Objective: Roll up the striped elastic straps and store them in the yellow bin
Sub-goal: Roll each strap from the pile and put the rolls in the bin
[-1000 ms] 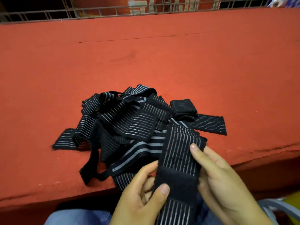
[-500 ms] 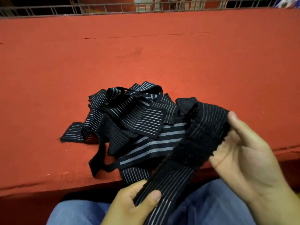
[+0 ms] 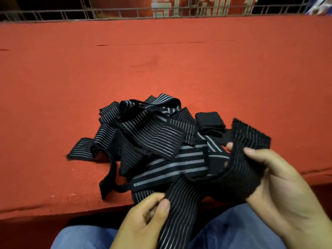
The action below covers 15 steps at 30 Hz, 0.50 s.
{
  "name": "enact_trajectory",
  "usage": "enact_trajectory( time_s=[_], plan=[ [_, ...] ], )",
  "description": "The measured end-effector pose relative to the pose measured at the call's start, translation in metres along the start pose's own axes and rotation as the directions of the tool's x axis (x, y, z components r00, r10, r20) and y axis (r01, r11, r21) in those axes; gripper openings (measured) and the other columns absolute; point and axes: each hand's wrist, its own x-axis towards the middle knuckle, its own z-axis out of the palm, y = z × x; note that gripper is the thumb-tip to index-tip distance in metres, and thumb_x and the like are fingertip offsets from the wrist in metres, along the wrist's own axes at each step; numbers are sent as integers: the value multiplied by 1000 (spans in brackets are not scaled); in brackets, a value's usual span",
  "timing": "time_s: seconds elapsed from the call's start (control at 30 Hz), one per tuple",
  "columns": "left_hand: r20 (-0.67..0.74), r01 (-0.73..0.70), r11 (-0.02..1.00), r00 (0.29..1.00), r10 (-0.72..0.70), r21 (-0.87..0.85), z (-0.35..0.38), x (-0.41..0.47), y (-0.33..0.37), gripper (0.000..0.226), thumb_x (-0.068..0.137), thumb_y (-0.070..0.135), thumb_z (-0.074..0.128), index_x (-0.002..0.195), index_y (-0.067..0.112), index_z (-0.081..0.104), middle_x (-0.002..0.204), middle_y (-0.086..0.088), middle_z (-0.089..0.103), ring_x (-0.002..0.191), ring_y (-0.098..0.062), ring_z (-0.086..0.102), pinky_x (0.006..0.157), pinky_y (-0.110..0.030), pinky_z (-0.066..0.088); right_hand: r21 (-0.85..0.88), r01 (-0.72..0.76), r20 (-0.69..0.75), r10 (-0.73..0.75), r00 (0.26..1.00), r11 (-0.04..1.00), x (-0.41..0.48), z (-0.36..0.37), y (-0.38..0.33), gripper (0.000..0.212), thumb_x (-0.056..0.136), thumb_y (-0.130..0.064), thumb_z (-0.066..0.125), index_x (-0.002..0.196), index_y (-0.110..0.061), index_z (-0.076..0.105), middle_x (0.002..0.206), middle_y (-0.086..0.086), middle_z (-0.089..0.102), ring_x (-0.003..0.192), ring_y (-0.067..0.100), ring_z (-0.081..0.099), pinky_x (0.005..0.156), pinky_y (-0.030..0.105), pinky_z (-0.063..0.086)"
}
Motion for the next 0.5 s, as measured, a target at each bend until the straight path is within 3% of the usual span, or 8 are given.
enact_trajectory(
  time_s=[0.1, 0.2, 0.3, 0.4, 0.5],
  plan=[
    [-76, -172, 971, 980, 187, 166, -5, 9, 3, 39, 74, 67, 59, 101, 44, 75, 76, -3, 73, 70, -3, 63, 68, -15, 47, 27, -20, 23, 19, 1000, 999, -2, 0, 8, 62, 53, -17, 81, 111, 2, 75, 101, 19, 79, 86, 26, 80, 69, 35, 65],
    [-198, -315, 865, 889, 413, 391, -7, 21, 23, 19, 81, 39, 78, 100, 42, 75, 74, 8, 67, 59, 0, 56, 62, -8, 42, 53, -18, 24, 16, 1000, 998, -3, 3, 15, 47, 57, -18, 76, 100, -1, 81, 98, 19, 80, 82, 26, 80, 65, 34, 64],
    [-175, -356, 674, 791, 586, 647, -10, 35, 35, 45, 82, 18, 80, 120, 39, 67, 105, 21, 60, 89, 1, 58, 82, -5, 41, 115, -53, 36, 49, 998, 992, -4, 14, 22, 50, 60, -19, 77, 105, 3, 79, 100, 23, 79, 81, 29, 81, 62, 35, 64],
    [-148, -354, 622, 780, 609, 698, -10, 48, 34, 57, 84, 19, 79, 134, 39, 60, 123, 26, 47, 113, -2, 54, 98, -19, 47, 130, -42, -18, 45, 999, 991, -4, 20, 32, 37, 82, -16, 65, 111, 4, 76, 102, 25, 79, 80, 33, 81, 61, 38, 65],
    [-197, -338, 642, 764, 614, 688, -5, 59, 32, 42, 87, 27, 77, 125, 40, 66, 114, 24, 51, 99, 2, 55, 90, -18, 48, 110, -45, -69, 53, 996, 993, -4, 26, 39, 31, 83, -14, 63, 103, 0, 82, 104, 24, 79, 83, 35, 81, 60, 40, 65]
  ],
)
